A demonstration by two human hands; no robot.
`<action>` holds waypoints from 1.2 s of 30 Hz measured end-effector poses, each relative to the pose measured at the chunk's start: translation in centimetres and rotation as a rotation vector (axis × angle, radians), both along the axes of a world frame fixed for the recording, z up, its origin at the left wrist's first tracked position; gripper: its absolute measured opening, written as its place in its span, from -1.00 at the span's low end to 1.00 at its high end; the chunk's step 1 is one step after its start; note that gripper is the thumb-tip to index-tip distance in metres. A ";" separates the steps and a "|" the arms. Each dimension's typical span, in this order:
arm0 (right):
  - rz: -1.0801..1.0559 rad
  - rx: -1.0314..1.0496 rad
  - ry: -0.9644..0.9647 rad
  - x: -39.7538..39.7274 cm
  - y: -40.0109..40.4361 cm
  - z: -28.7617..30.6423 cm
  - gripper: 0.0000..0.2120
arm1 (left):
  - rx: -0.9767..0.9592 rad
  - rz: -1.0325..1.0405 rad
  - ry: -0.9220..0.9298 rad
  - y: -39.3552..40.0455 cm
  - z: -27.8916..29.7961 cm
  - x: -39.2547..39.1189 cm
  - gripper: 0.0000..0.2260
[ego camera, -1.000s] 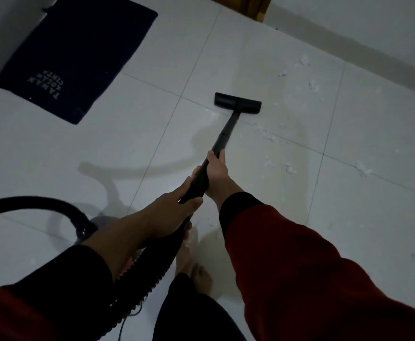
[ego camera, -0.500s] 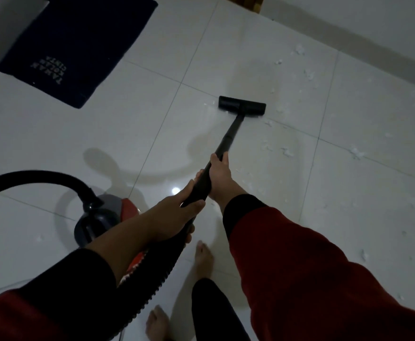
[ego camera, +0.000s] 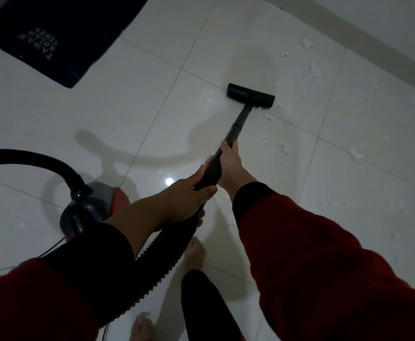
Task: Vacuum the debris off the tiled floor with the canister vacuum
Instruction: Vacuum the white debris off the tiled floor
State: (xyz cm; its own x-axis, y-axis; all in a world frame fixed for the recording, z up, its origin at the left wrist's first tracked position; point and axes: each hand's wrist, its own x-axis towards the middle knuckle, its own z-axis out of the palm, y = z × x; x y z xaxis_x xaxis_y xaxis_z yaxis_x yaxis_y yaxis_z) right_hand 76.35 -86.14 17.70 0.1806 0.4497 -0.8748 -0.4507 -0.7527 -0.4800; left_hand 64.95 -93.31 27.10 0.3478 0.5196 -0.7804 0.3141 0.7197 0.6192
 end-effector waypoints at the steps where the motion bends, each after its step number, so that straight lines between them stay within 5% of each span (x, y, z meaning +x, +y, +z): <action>1: -0.002 0.003 0.005 -0.1 -0.2 0.3 -0.50 | 0.002 -0.002 0.000 -0.2 0.3 -0.2 -0.42; 26: -0.072 -0.004 0.039 -10.2 -23.4 1.4 -0.50 | -0.043 -0.084 -0.029 -21.9 2.9 -10.6 -0.40; 36: -0.115 0.056 0.045 -8.4 -20.8 0.3 -0.49 | 0.039 -0.130 0.046 -19.5 0.4 -8.7 -0.37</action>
State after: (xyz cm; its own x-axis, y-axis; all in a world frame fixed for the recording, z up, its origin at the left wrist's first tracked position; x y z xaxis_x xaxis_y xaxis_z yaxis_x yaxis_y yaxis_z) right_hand 67.90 -106.93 17.99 0.1952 0.4768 -0.8571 -0.5542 -0.6674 -0.4975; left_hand 56.30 -112.81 27.54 0.3783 0.5030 -0.7771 0.4315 0.6469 0.6288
